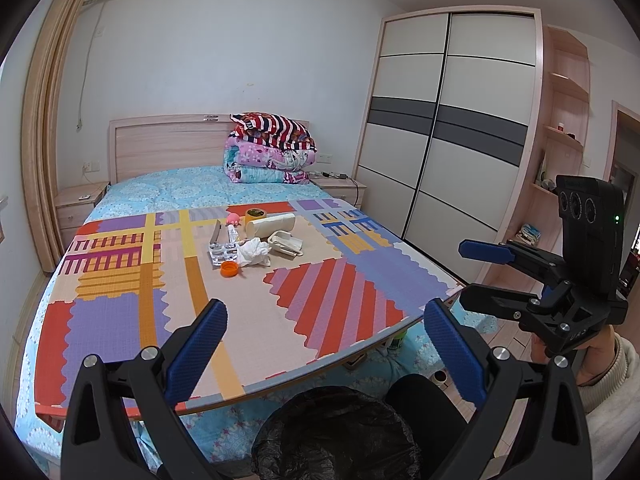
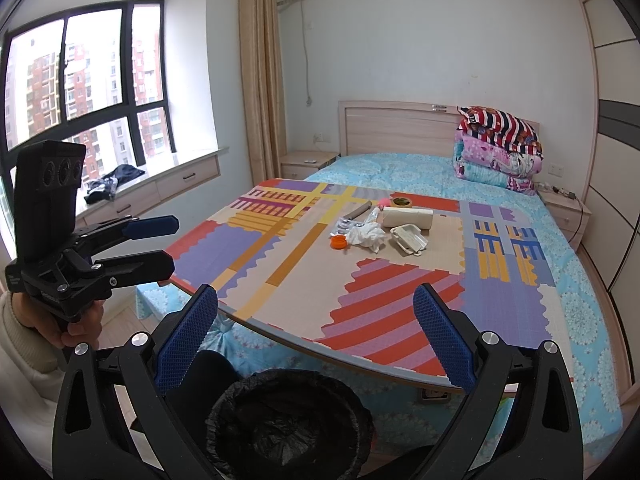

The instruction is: Collect trash

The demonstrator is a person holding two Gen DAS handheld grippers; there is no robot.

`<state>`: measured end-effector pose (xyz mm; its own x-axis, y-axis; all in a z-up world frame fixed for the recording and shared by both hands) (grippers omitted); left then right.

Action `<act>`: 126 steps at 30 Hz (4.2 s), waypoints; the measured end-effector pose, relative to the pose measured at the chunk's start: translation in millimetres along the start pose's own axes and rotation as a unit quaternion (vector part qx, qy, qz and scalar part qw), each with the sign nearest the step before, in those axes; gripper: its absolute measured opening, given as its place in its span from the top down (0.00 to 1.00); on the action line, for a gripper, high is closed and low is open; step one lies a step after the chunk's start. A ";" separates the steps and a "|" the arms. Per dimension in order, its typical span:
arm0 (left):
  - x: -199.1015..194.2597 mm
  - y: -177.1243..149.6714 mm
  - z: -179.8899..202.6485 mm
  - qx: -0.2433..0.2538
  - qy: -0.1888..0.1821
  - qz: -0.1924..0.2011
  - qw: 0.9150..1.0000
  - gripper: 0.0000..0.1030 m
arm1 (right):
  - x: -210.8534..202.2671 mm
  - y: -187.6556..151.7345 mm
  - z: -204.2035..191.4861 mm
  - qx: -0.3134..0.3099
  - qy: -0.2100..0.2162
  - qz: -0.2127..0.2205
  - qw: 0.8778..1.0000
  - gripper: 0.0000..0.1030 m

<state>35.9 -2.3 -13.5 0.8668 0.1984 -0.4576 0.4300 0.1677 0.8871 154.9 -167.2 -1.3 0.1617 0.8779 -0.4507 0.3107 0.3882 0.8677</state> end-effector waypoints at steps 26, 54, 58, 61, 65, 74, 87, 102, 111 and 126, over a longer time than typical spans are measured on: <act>-0.2 -0.4 -0.1 0.000 0.000 0.001 1.000 0.08 | -0.4 0.4 -0.6 0.000 -0.001 0.000 1.000 0.04; 61.5 15.0 -30.9 0.013 0.027 -0.028 0.999 0.08 | 33.9 19.7 34.9 -0.010 -0.022 -0.015 1.000 0.04; 86.0 19.2 -38.9 0.025 0.034 -0.040 0.998 0.08 | 47.8 29.1 51.4 -0.016 -0.027 -0.019 0.999 0.05; 109.7 21.4 -47.9 0.028 0.043 -0.054 0.997 0.08 | 59.2 36.5 64.3 -0.019 -0.023 -0.022 0.999 0.11; 135.9 22.5 -56.4 0.033 0.049 -0.069 0.996 0.10 | 75.3 45.0 83.1 -0.022 -0.030 -0.026 0.999 0.11; 192.7 19.4 -73.6 0.032 0.057 -0.108 0.992 0.23 | 121.2 52.3 135.0 0.005 -0.032 -0.048 0.998 0.24; 267.1 12.8 -93.8 0.017 0.066 -0.157 0.985 0.42 | 198.7 45.4 190.1 0.030 -0.025 -0.107 0.993 0.45; 311.2 2.6 -97.3 0.032 0.069 -0.183 0.980 0.53 | 249.5 33.9 216.1 0.022 0.002 -0.154 0.988 0.69; 319.7 3.7 -99.2 0.035 0.073 -0.183 0.980 0.69 | 258.0 32.1 221.9 0.031 0.006 -0.164 0.986 0.70; 307.0 5.3 -97.0 0.031 0.074 -0.172 0.982 0.72 | 246.4 23.5 219.0 0.036 -0.018 -0.166 0.985 0.78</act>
<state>279.8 153.1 -155.1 0.6230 0.2793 -0.7306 0.7096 0.1912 0.6782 407.2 -3.2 -137.9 0.0721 0.6950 -0.7154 0.4176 0.6303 0.6545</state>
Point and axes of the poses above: each gripper's, at about its wrist camera, not at the fingertips, and x roughly the way its jaws point, z to its right, y to its top, the point moved 4 cm from there along x, roughly the way its jaws point, and after that the axes turned 12 degrees about y, right-handed, at the moved point
